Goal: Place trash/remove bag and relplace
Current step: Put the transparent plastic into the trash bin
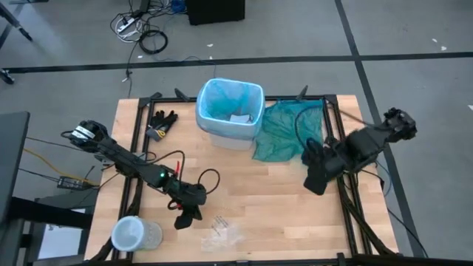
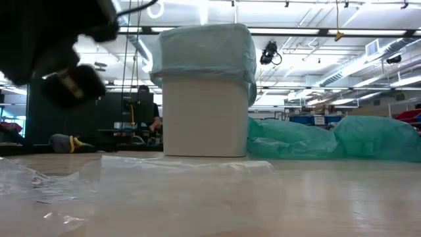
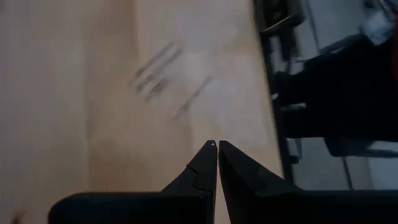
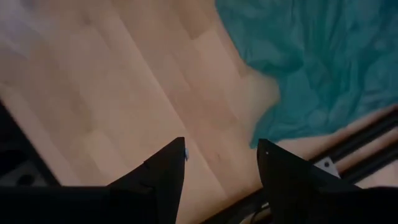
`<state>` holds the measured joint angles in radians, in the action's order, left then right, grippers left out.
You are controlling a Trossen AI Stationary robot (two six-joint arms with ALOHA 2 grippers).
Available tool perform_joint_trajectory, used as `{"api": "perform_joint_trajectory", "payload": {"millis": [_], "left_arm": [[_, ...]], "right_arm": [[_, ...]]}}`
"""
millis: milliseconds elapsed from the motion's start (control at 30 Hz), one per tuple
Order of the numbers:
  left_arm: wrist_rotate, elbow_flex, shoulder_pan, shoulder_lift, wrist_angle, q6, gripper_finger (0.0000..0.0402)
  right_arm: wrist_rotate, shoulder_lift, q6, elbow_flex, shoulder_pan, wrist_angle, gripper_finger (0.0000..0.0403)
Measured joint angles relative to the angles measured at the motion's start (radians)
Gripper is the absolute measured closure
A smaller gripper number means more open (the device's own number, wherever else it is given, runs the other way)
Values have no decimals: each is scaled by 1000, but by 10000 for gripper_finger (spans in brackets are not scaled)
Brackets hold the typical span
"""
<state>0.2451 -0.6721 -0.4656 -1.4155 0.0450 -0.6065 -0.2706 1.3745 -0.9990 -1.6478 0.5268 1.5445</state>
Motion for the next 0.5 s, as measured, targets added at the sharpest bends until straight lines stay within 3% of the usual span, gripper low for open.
{"api": "perform_joint_trajectory", "payload": {"millis": [133,267,500], "left_arm": [[-141,60,0,-7,2,-264,374],[-173,117,-2,-14,-42,-528,376],[-219,159,-65,-14,-329,-658,366]], "right_arm": [[-3,-4,-74,130,48,-60,216],[-18,-4,-115,240,76,-177,217],[-30,-4,-211,358,111,-353,226]]}}
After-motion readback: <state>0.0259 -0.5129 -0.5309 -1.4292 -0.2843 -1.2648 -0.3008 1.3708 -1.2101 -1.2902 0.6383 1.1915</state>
